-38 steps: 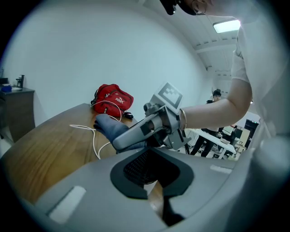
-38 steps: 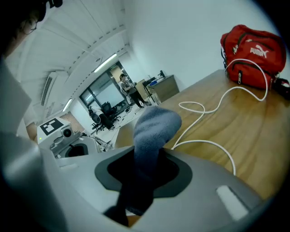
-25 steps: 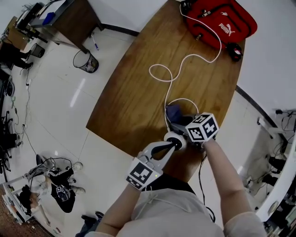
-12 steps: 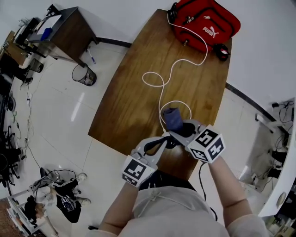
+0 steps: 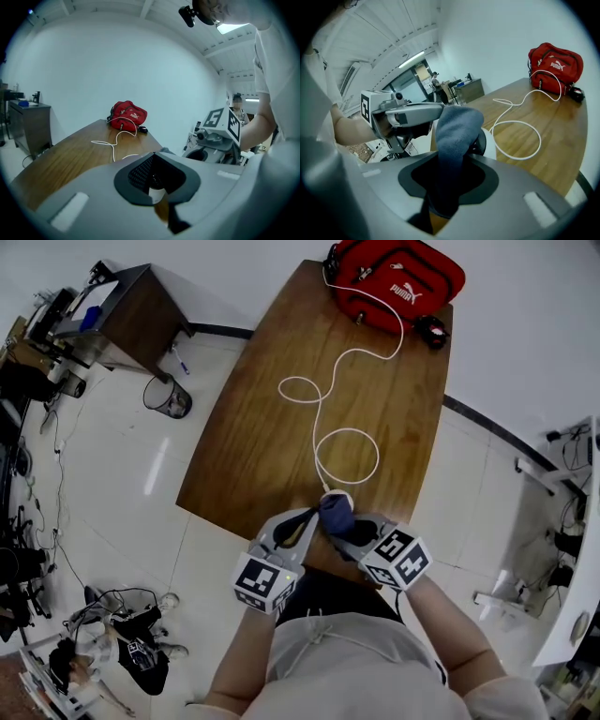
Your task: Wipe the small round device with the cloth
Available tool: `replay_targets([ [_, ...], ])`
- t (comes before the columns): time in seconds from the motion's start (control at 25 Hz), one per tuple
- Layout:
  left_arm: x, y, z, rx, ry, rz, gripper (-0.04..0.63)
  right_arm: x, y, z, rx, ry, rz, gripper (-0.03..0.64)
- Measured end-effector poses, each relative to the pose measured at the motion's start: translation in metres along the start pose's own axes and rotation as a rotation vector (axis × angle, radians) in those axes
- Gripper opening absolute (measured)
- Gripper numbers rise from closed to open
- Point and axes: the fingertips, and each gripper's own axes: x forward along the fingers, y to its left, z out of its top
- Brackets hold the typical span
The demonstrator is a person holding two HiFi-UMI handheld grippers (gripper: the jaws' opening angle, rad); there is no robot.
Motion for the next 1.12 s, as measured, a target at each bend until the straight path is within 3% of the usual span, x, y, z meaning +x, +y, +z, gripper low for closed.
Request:
replay_targets([
  [0.4,-0.018,0.007,-0.024,-0.044,0.014,0.021,0.006,0.035,-0.013,-0.05,0.251,0.041,0.009,0.117],
  [0.56,-0.018,0.015,-0.024,-0.041,0.034,-0.035,0.006,0.049,-0.012,-0.072,0.365,0.114,0.015,0.117],
  [0.72,-0.016,0.026,-0.015,0.007,0.061,-0.126,0.006,0.053,-0.002,-0.076,0.467,0.115,0.009,0.117],
  [0.8,-0.016,0.032,-0.005,0.024,0.049,-0.161,0.006,0.052,0.007,-0.07,0.468,0.104,-0.008,0.117],
  [0.96,-0.022,0.039,0.005,0.054,0.036,-0.229,0.006,0.045,0.04,-0.021,0.351,-0.006,-0.055,0.117],
  [1.12,-0.027,0.051,0.012,0.07,0.034,-0.271,0.006,0.035,0.036,0.038,0.298,-0.17,-0.203,0.117],
])
